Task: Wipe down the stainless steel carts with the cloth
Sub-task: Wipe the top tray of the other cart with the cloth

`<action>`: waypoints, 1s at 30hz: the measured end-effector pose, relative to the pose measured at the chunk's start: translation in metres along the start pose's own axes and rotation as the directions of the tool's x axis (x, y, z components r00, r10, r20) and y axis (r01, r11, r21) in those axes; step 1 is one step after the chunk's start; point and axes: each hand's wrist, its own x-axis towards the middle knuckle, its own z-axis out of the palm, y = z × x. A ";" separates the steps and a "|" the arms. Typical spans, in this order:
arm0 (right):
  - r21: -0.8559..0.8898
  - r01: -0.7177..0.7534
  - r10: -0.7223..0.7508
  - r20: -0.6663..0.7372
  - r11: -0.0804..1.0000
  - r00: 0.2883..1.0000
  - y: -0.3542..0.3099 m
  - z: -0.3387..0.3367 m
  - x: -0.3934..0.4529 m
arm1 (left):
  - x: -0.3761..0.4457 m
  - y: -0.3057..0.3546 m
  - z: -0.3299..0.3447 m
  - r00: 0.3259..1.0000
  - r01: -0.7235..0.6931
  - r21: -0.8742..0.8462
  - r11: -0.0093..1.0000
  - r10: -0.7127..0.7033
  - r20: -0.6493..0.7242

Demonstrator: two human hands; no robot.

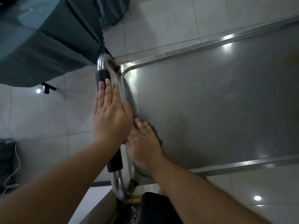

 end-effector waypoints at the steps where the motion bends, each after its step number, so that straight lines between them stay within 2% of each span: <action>1: 0.022 0.097 -0.097 0.014 0.995 0.995 -0.008 0.005 -0.002 | 0.000 -0.001 0.000 1.000 -0.003 0.002 1.000 0.003 -0.005; 4: 0.059 0.217 -0.220 0.054 0.974 0.974 0.016 -0.002 -0.004 | 0.000 -0.001 0.002 1.000 -0.008 0.010 1.000 0.008 -0.013; 6: 0.015 0.217 -0.217 0.066 0.976 0.974 0.060 -0.018 -0.010 | 0.001 0.000 0.002 1.000 -0.001 0.015 1.000 0.001 -0.011; 9: -0.029 0.026 -0.028 -0.087 0.999 0.996 0.155 -0.056 -0.019 | 0.001 -0.001 0.001 1.000 -0.001 0.000 1.000 0.001 0.003; 11: -0.013 -0.174 0.170 -0.165 0.985 0.972 0.221 -0.089 -0.026 | 0.000 -0.002 0.001 1.000 -0.010 -0.005 1.000 0.010 0.007; 14: 0.023 -0.433 0.426 -0.238 0.901 0.873 0.301 -0.132 -0.042 | 0.001 -0.002 0.001 1.000 -0.009 -0.011 1.000 0.009 0.003; 16: 0.052 -0.562 0.552 -0.290 0.825 0.782 0.321 -0.144 -0.050 | 0.001 -0.001 0.000 1.000 -0.008 -0.015 1.000 0.008 0.007; 19: 0.170 -0.757 0.759 -0.336 0.631 0.557 0.284 -0.124 -0.048 | 0.001 0.000 0.000 1.000 -0.007 -0.009 1.000 0.007 0.012; 20: 0.212 -0.782 0.794 -0.345 0.586 0.501 0.258 -0.111 -0.047 | 0.001 0.000 -0.001 1.000 -0.007 -0.008 1.000 0.007 0.014; 21: 0.228 -0.784 0.800 -0.348 0.578 0.488 0.227 -0.097 -0.045 | 0.001 0.000 -0.001 1.000 -0.008 -0.010 1.000 0.008 0.015; 23: 0.188 -0.737 0.749 -0.325 0.650 0.578 0.162 -0.067 -0.045 | 0.001 0.001 -0.003 1.000 -0.005 -0.011 1.000 0.005 0.018; 26: 0.083 -0.573 0.576 -0.223 0.815 0.787 0.070 -0.020 -0.049 | 0.000 0.003 -0.005 1.000 -0.001 -0.008 1.000 0.001 0.026; 28: -0.010 -0.300 0.298 -0.101 0.954 0.949 0.020 0.011 -0.055 | 0.000 0.005 -0.006 1.000 0.005 -0.005 1.000 -0.005 0.030; 29: -0.032 -0.133 0.132 -0.023 0.991 0.991 0.004 0.023 -0.058 | 0.000 0.006 -0.006 0.999 0.008 -0.004 1.000 -0.007 0.031; 30: -0.037 0.009 -0.007 0.043 0.999 0.999 -0.005 0.030 -0.062 | -0.001 0.007 -0.007 1.000 0.007 -0.003 1.000 -0.007 0.031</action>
